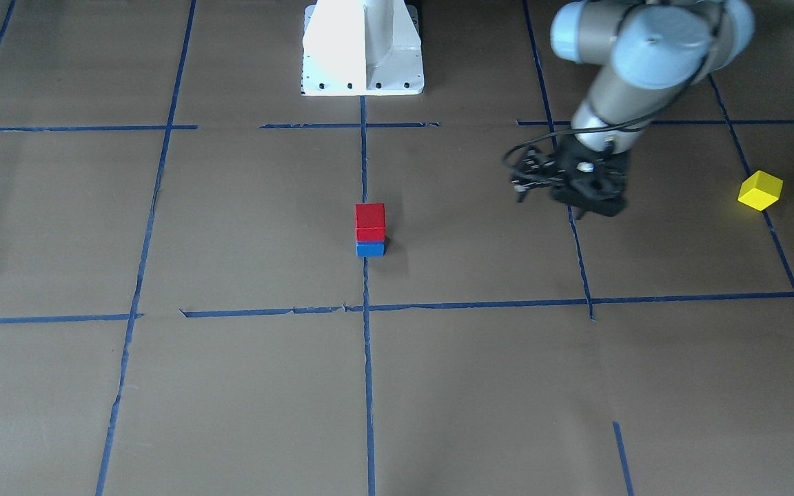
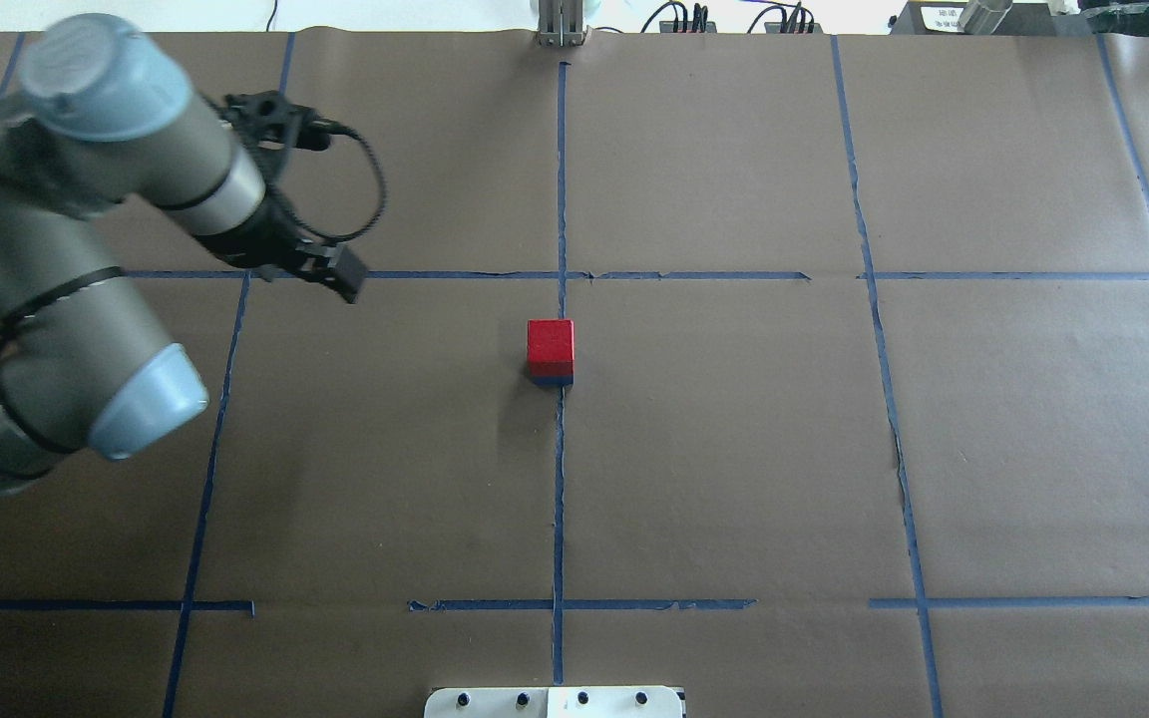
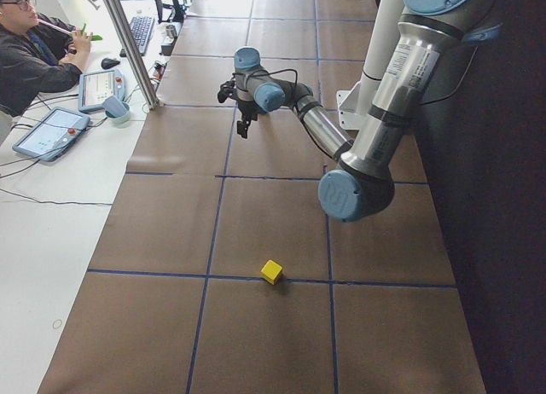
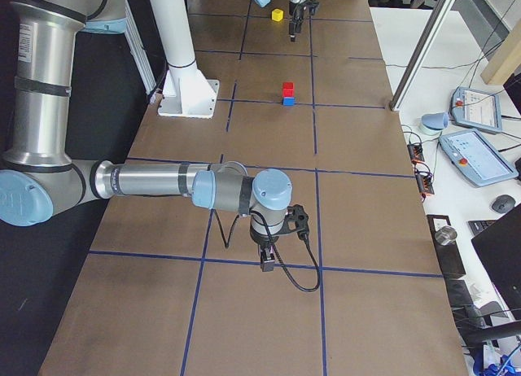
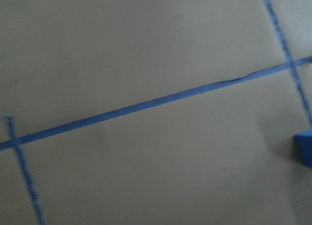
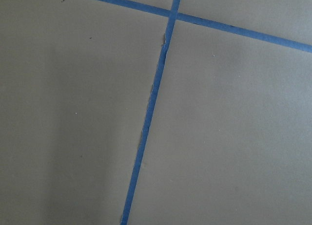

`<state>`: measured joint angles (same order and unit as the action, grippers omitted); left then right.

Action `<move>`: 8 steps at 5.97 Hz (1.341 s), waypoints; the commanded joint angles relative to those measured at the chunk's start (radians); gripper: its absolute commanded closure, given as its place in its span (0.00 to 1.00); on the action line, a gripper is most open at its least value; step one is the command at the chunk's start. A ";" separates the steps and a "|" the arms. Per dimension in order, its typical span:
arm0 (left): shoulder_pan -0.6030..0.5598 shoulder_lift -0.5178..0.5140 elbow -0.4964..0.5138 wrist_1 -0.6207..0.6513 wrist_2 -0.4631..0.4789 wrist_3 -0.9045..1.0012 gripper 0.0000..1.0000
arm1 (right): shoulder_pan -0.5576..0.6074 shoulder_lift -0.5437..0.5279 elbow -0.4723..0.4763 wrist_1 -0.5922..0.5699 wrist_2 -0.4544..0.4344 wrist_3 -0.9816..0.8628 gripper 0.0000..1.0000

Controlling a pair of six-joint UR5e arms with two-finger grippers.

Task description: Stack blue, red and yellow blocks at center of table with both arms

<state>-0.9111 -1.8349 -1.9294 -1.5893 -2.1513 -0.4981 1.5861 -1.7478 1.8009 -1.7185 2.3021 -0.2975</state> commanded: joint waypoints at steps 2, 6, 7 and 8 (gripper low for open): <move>-0.207 0.459 -0.010 -0.267 -0.024 0.378 0.00 | 0.000 -0.001 -0.002 0.000 0.005 0.000 0.00; -0.213 0.571 0.364 -0.816 -0.059 0.368 0.00 | 0.000 -0.001 -0.003 0.000 0.005 0.000 0.00; -0.216 0.556 0.394 -0.813 -0.068 0.366 0.00 | 0.000 -0.001 -0.006 0.000 0.005 -0.002 0.00; -0.227 0.536 0.398 -0.801 -0.103 0.363 0.00 | 0.000 -0.001 -0.008 0.000 0.005 -0.002 0.00</move>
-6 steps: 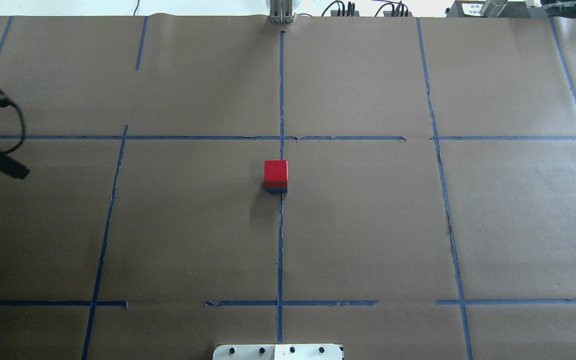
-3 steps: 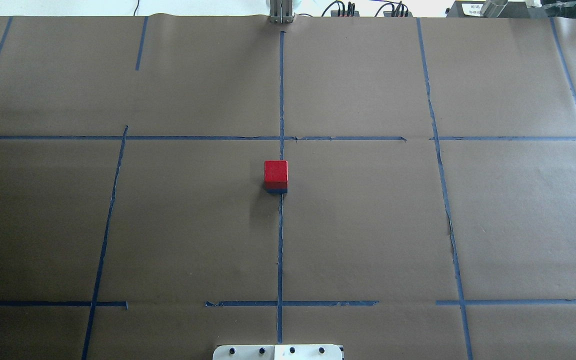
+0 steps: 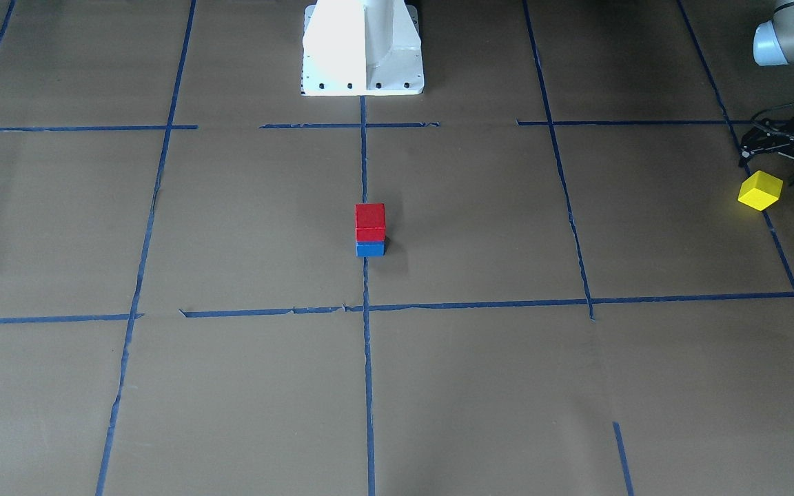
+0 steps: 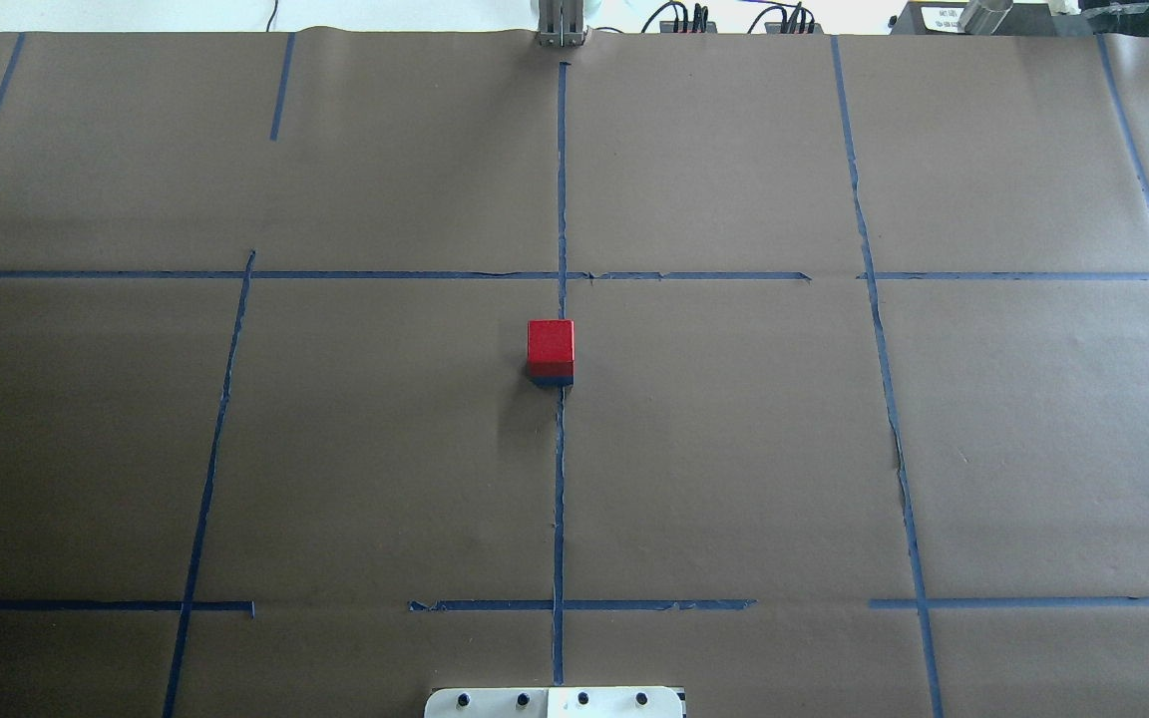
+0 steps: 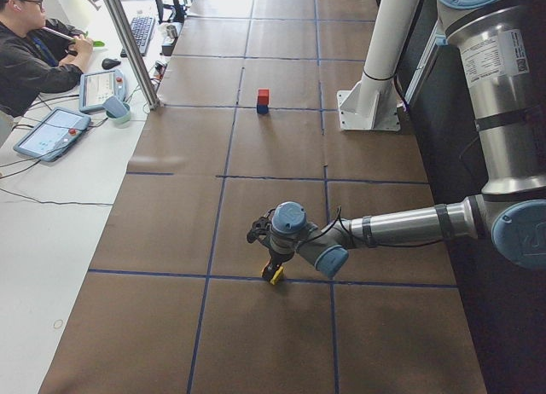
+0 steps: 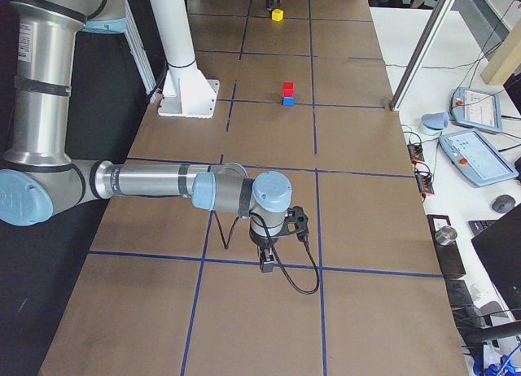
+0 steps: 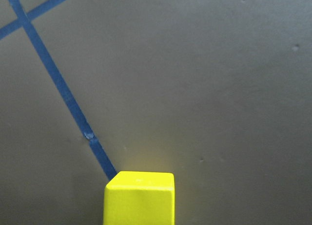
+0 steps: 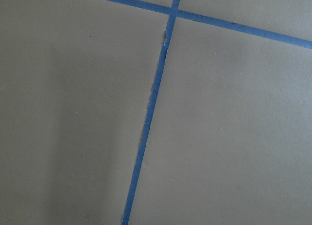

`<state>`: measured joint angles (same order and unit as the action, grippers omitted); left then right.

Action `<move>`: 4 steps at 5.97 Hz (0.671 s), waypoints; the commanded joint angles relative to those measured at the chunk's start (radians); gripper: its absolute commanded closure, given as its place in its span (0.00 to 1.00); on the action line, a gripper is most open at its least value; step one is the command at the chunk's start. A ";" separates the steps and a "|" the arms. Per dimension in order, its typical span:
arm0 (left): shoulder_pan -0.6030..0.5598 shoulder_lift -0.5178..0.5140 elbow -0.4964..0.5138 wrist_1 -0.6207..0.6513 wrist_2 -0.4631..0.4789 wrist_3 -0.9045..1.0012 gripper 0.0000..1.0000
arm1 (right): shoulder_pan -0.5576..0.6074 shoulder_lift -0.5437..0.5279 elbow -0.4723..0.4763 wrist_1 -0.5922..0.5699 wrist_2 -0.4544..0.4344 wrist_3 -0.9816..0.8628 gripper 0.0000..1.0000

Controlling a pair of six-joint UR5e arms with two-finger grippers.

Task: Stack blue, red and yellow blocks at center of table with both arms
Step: 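Reach the left gripper down and grasp the yellow cube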

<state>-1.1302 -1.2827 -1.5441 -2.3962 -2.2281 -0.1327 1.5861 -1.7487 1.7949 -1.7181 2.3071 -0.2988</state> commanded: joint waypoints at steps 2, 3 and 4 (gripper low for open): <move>-0.016 -0.062 0.083 0.008 -0.033 0.001 0.00 | 0.000 0.000 -0.003 0.000 0.000 0.000 0.00; -0.019 -0.072 0.097 0.006 -0.034 0.005 0.00 | 0.000 0.000 -0.003 0.000 0.000 0.000 0.00; -0.020 -0.087 0.111 0.008 -0.033 -0.001 0.00 | 0.000 0.002 -0.002 0.000 0.000 0.000 0.00</move>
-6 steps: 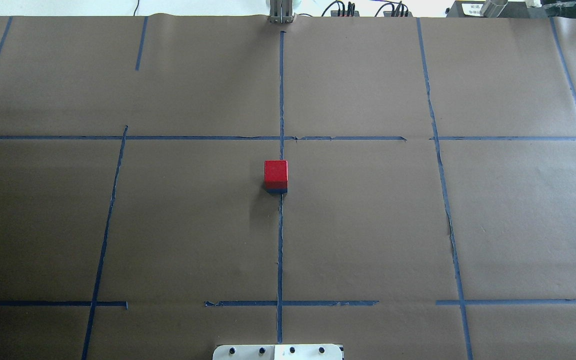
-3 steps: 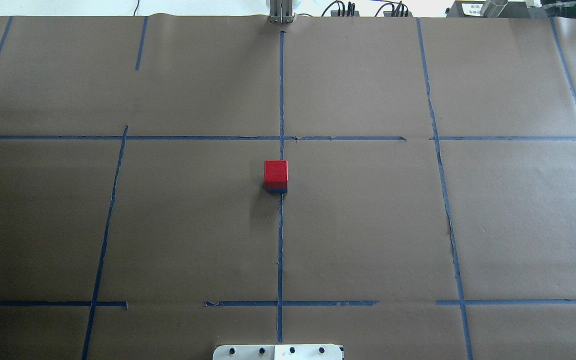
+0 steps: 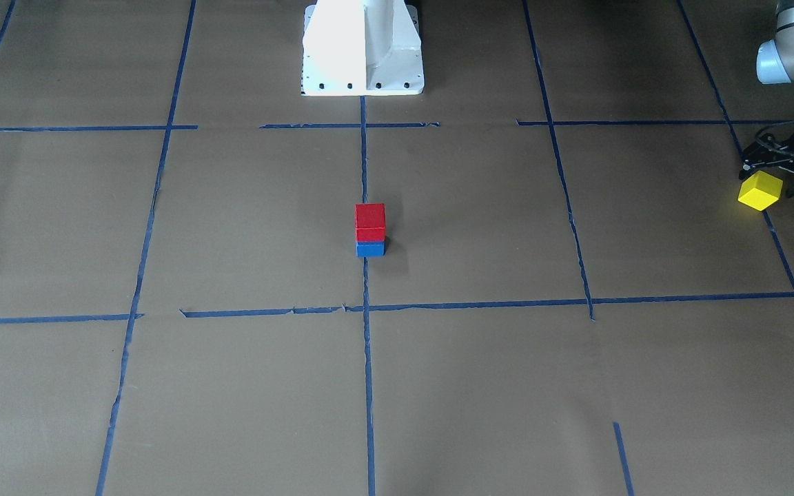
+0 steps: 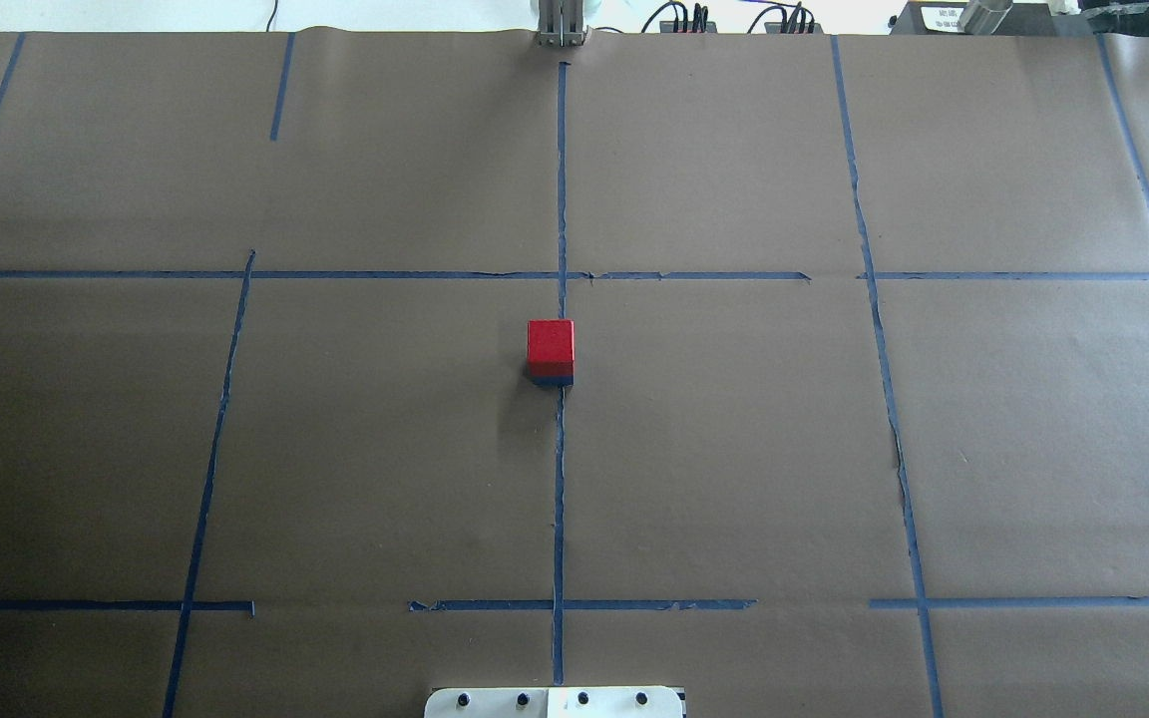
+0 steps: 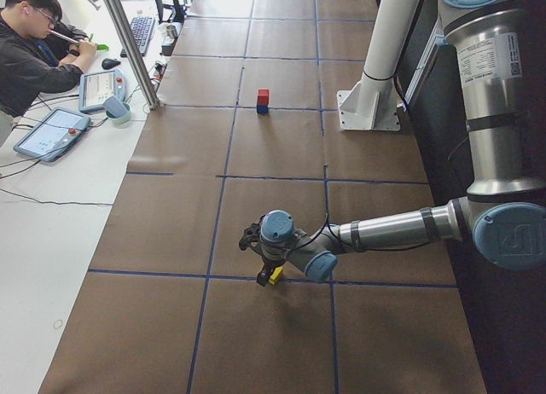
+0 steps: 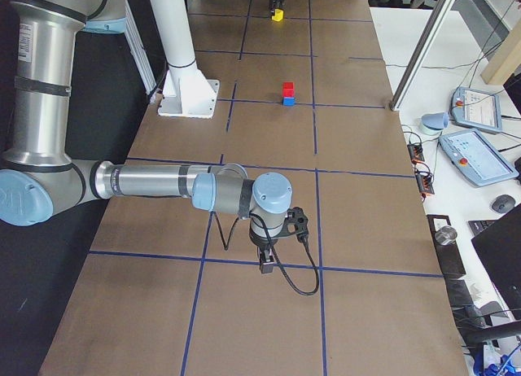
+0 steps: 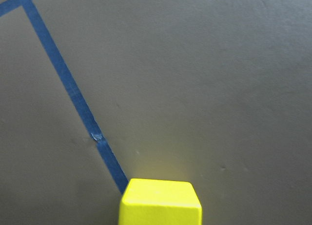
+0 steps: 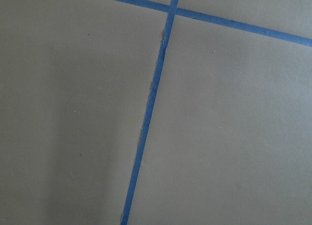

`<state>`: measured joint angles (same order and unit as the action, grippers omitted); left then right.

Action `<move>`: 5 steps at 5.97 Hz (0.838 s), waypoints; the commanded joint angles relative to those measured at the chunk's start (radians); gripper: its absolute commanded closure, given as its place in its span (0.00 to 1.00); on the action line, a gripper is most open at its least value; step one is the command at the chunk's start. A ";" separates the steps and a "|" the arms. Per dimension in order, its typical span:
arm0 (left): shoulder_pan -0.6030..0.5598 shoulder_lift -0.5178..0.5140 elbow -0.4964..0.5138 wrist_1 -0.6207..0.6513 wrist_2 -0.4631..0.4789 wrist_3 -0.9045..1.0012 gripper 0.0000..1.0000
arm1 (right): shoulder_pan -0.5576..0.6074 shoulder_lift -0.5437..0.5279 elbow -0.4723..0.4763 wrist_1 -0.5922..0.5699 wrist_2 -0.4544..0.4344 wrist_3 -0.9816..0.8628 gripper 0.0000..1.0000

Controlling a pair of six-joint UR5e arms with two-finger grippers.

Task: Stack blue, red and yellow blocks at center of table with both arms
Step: 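Reach the left gripper down and grasp the yellow cube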

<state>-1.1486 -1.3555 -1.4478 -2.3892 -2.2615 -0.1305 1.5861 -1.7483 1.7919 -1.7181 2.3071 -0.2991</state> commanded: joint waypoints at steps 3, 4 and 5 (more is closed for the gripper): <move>0.000 -0.019 0.044 -0.012 -0.003 -0.003 0.07 | 0.000 0.001 0.000 0.000 0.000 0.000 0.00; 0.000 -0.022 0.044 -0.010 -0.004 -0.011 0.51 | 0.000 0.000 0.001 0.002 0.000 0.000 0.00; 0.000 -0.031 0.041 -0.007 -0.003 -0.027 0.75 | 0.000 0.001 0.001 0.000 0.000 0.000 0.00</move>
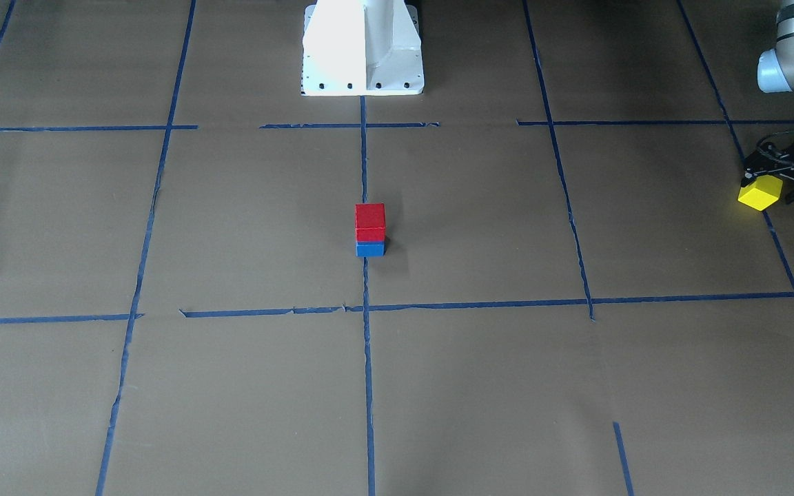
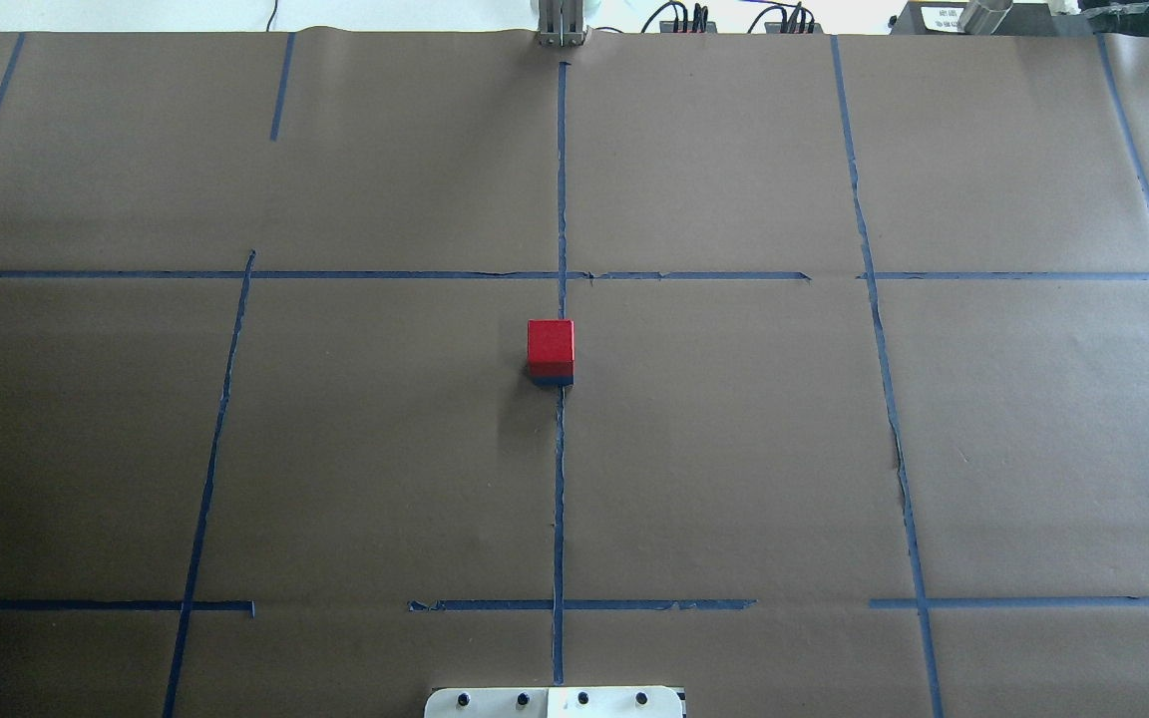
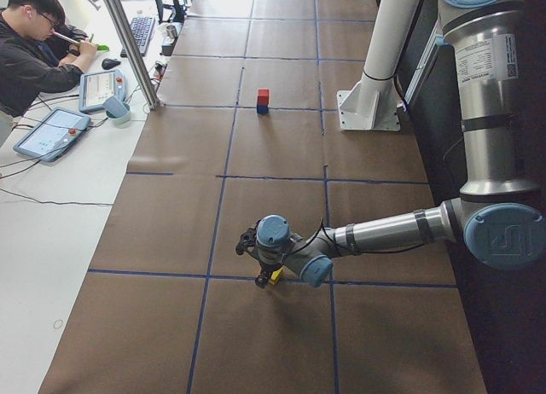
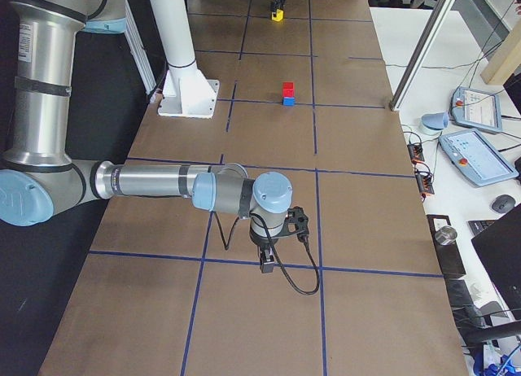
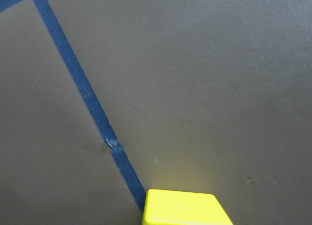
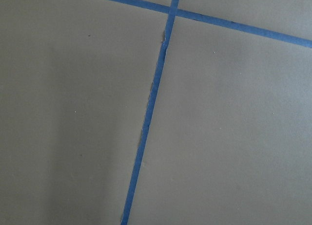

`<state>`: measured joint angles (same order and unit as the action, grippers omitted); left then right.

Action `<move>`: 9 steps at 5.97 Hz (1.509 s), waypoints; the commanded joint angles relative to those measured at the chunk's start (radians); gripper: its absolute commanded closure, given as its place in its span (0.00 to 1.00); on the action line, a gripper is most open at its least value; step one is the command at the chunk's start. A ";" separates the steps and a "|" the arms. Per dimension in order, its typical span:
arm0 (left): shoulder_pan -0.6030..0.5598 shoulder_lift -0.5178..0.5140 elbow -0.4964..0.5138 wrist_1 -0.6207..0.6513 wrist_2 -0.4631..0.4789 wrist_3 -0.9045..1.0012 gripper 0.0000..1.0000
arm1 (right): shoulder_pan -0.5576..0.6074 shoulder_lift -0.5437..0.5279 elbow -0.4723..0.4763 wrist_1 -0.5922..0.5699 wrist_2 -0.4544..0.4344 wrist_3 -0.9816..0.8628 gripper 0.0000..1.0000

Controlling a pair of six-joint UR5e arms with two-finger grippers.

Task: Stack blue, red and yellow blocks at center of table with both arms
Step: 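Carry the yellow cube with the left gripper above the red cube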

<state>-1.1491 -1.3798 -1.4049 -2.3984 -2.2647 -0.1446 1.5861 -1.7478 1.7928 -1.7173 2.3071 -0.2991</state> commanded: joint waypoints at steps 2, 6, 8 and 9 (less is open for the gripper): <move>0.000 -0.007 -0.029 0.008 -0.021 -0.015 0.93 | 0.000 -0.001 0.000 -0.001 0.000 0.000 0.00; 0.017 -0.310 -0.509 0.776 -0.003 -0.213 0.95 | 0.000 0.001 0.007 -0.001 0.002 0.003 0.00; 0.247 -0.689 -0.502 1.049 0.090 -0.609 0.95 | 0.000 0.001 0.008 -0.001 0.002 0.003 0.00; 0.400 -0.863 -0.434 1.065 0.179 -0.850 0.96 | 0.000 0.001 0.007 -0.001 0.002 0.003 0.00</move>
<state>-0.8874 -2.0738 -1.8842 -1.3820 -2.1649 -0.7727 1.5861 -1.7472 1.8002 -1.7181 2.3086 -0.2961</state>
